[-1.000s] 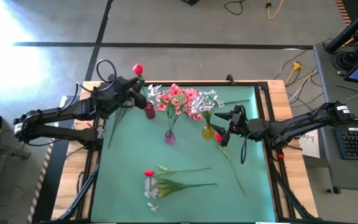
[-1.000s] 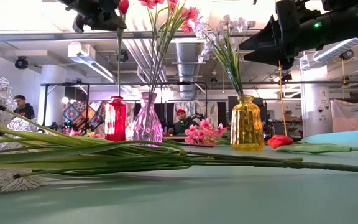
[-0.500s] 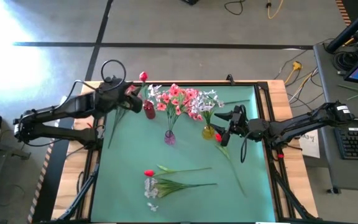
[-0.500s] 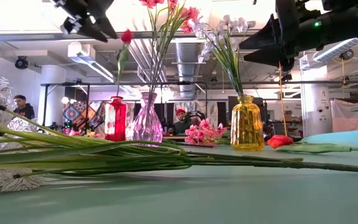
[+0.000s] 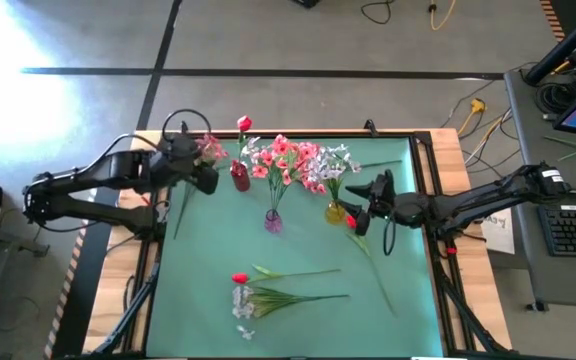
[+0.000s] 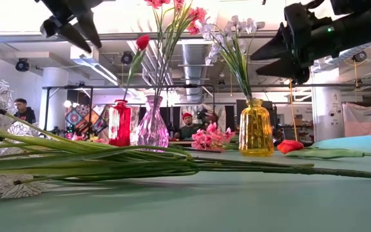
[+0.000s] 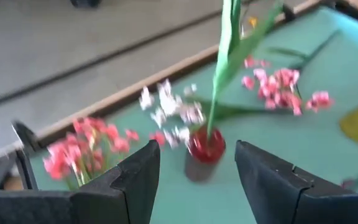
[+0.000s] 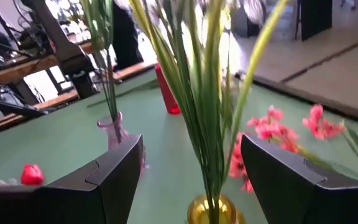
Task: Sort flowers into vase by color
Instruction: Put the left pink flower into the purple vase
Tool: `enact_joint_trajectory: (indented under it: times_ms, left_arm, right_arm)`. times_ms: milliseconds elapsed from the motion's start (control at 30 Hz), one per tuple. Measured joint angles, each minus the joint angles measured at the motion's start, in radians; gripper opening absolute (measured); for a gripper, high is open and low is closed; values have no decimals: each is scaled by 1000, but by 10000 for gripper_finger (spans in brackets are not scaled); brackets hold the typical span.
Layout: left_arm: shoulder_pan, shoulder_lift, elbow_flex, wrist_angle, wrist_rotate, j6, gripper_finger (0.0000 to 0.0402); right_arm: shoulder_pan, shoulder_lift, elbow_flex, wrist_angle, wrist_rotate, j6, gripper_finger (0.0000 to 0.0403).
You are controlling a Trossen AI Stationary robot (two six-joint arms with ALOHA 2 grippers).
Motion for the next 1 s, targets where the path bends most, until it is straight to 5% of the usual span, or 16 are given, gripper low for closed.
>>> enact_joint_trajectory:
  times_ms: [267, 667, 1000]
  left_arm:
    - [-12, 44, -73, -76, 42, -124, 196]
    - [-9, 172, -216, -91, 68, -261, 196]
    - [18, 267, -304, -152, 93, -455, 222]
  right_arm:
    - [0, -12, 19, -193, -30, 124, 265]
    - [0, -13, 308, -990, -78, 404, 265]
    - [5, -12, 352, -1055, -97, 378, 265]
